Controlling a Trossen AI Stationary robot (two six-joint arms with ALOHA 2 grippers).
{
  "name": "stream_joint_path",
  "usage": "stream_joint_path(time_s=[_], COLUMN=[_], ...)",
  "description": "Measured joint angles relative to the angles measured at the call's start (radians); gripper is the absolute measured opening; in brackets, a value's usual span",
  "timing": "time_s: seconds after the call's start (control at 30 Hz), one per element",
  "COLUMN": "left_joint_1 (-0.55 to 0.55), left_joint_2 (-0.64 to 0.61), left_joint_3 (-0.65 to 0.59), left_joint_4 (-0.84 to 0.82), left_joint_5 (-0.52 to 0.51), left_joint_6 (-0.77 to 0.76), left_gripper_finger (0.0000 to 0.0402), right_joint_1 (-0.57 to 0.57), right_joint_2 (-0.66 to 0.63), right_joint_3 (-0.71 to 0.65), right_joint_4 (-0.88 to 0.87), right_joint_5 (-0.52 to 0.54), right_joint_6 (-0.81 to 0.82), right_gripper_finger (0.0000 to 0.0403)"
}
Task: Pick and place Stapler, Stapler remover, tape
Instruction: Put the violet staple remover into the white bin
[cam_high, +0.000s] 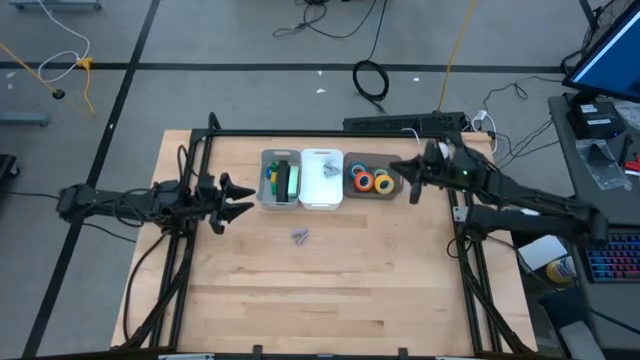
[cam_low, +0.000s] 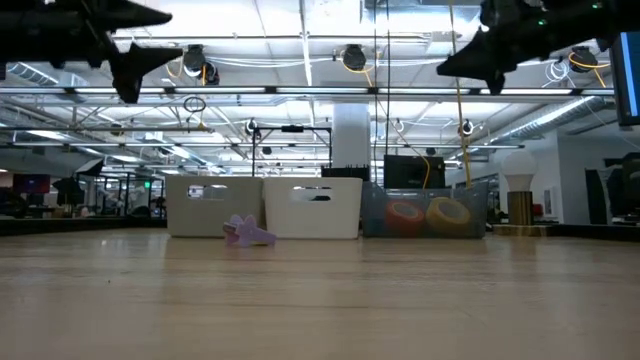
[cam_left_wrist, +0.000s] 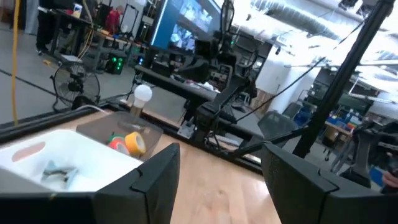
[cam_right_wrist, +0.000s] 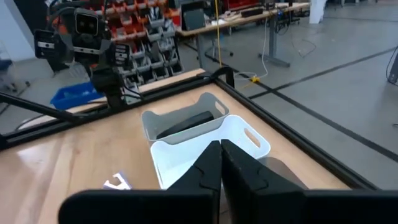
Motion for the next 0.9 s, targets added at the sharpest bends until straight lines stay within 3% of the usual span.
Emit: stream_joint_path(time_s=[0.53,0.9], left_joint_1=[-0.075,-0.092], left_joint_2=[0.529,0.864], left_joint_3=[0.601,0.863], left_joint_4=[-0.570,-0.881], left_joint_5=[0.034,0.100], left_joint_6=[0.025,-0.099], left_gripper_finger=[0.0225,0.0225], right_joint_1=[0.000,0.000], right_joint_2=[-0.290,-0.384], right_joint_3=[-0.180,-0.283], right_joint_4=[0.000,0.000], right_joint_5=[-0.001,-0.004], right_joint_6=[0.022,0.096], right_gripper_finger=[0.0001,0.0003])
